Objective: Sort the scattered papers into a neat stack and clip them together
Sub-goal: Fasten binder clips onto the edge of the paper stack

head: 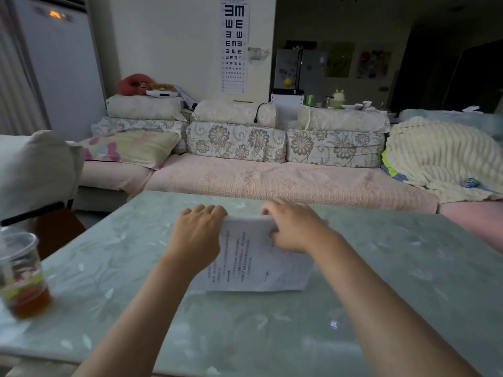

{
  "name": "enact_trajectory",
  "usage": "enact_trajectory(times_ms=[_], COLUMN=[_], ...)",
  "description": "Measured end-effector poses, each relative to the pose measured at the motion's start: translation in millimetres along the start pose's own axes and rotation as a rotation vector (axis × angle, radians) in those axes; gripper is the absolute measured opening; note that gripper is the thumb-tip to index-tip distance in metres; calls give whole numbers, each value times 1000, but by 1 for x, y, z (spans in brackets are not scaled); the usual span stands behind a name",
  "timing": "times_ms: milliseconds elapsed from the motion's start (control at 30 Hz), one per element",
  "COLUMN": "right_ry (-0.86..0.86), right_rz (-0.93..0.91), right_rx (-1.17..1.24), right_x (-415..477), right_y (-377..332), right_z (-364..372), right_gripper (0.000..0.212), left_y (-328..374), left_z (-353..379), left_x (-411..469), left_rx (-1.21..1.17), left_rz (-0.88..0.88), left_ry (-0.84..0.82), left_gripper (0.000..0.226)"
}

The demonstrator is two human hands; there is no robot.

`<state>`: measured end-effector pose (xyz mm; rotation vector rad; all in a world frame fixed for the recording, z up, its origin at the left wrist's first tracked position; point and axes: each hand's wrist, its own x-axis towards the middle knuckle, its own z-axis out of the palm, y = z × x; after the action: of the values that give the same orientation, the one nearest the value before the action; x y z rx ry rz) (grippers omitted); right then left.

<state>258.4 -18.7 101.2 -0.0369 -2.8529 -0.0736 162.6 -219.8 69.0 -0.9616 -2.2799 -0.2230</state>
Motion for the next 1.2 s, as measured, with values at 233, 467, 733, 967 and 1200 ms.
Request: enact_trajectory(times_ms=[233,467,733,967,1200], right_ry=[143,202,-23,-303,-158], right_rz=[44,40,592,559,292], right_rx=[20,-5,339,367,748], right_x=[22,68,34,28,48], right_y=[17,43,80,82,25], right_z=[7,40,124,157,95], right_gripper=[13,19,39,17,11], left_y=[-34,-20,-15,-23,-44], left_z=[-11,28,53,50,39], left_x=[5,20,50,49,36], left_rx=[94,79,94,79,-58], left_rz=[-103,-197,-226,-223,-272], left_ry=[28,-50,-108,-135,-139], left_gripper=[31,28,26,27,24])
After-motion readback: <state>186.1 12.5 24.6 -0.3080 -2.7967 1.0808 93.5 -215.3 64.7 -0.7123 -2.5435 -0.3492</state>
